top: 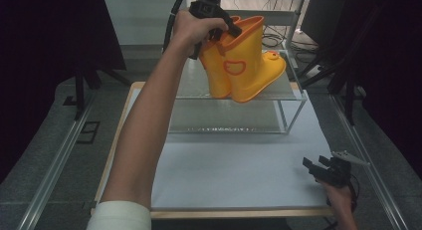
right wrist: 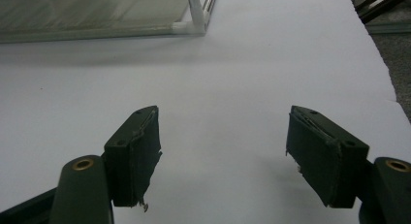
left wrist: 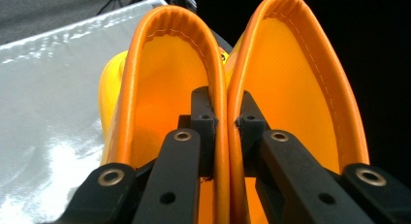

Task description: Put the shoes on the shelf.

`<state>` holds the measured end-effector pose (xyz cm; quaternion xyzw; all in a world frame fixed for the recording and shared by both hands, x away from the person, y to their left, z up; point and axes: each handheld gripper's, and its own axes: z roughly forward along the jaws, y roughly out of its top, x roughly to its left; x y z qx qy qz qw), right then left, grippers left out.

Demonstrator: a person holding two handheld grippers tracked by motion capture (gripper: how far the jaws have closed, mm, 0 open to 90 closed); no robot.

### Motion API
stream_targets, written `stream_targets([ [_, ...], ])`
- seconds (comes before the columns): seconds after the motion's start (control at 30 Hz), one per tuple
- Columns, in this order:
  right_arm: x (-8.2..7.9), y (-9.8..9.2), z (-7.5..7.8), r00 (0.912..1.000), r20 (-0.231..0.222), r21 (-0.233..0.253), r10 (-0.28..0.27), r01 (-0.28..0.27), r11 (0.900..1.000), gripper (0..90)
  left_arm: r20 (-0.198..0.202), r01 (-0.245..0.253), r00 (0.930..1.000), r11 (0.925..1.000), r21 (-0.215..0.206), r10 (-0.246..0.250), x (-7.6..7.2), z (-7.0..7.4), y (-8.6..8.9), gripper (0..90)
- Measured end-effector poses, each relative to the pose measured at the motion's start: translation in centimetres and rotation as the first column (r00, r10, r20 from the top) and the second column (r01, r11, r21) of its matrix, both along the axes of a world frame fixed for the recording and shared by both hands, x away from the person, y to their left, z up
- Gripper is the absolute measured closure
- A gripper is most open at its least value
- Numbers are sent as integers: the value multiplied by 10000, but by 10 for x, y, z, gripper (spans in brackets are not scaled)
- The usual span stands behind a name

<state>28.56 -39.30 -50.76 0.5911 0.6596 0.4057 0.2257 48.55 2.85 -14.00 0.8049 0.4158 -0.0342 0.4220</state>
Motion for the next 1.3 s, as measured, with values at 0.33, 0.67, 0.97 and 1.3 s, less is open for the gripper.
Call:
stream_targets([
  [0.33, 1, 2, -1, 10000, -20, -74, 98, -98, 9999, 274, -183, -1026, 9945, 9942, 313, 1032, 30, -14, 4, 821],
  [0.67, 1, 2, -3, 10000, -56, -84, 71, -71, 9999, 274, -342, -1830, 9821, 9813, 591, 1852, 42, -27, 10, 820],
  [0.97, 1, 1, -2, 10000, -30, -115, 68, -69, 9999, 274, -393, -2173, 9745, 9730, 781, 2208, 52, -34, 7, 819],
  [1.3, 0, 1, -2, 10000, -64, -94, 49, -49, 9999, 274, -463, -2684, 9607, 9582, 991, 2739, 60, -41, 2, 810],
])
